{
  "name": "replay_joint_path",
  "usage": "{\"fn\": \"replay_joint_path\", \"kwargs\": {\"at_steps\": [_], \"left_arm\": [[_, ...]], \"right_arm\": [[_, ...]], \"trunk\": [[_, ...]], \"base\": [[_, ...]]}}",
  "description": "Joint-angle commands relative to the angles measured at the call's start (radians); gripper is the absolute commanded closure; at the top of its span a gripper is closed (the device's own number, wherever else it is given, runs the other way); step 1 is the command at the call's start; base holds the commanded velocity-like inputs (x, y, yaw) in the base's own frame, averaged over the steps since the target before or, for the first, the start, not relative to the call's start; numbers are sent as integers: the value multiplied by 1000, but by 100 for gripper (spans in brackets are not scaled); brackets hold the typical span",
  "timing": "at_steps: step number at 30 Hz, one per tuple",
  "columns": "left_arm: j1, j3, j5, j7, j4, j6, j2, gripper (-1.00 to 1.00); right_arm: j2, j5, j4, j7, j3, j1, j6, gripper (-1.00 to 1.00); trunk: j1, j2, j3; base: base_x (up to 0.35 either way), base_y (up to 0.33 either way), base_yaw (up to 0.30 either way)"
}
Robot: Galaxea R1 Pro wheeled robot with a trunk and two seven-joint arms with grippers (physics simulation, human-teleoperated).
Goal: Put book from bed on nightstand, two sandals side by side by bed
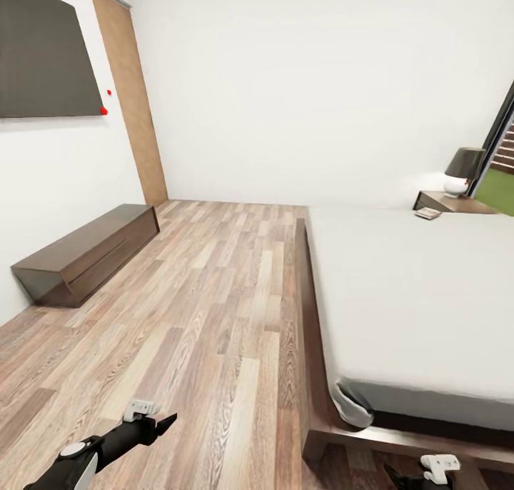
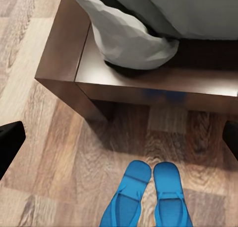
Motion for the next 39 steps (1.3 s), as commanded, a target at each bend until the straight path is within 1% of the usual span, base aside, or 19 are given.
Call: {"fn": "replay_joint_path", "kwargs": {"at_steps": [1,18,24,33,39], "left_arm": [[-1,7,-11,-4,1,-8,-1,-100],[-1,7,-11,-4,1,-9,-1,-100],[-1,7,-11,-4,1,-9,-1,-100],[-1,7,-11,-4,1,-8,-1,-100],[-1,7,-11,-4,1,-8,-1,-100]], "right_arm": [[0,-4,1,8,-4,-1,0,-100],[0,-4,1,9,-4,-1,0,-100],[1,-4,1,9,-4,-1,0,-100],[1,-4,1,9,-4,-1,0,-100],[0,-4,1,9,-4,-1,0,-100]], "trunk": [[0,0,-1],[0,0,-1],[0,0,-1],[0,0,-1],[0,0,-1]], "base": [[0,0,248],[0,0,268],[0,10,56],[0,245,4],[2,71,0]]}}
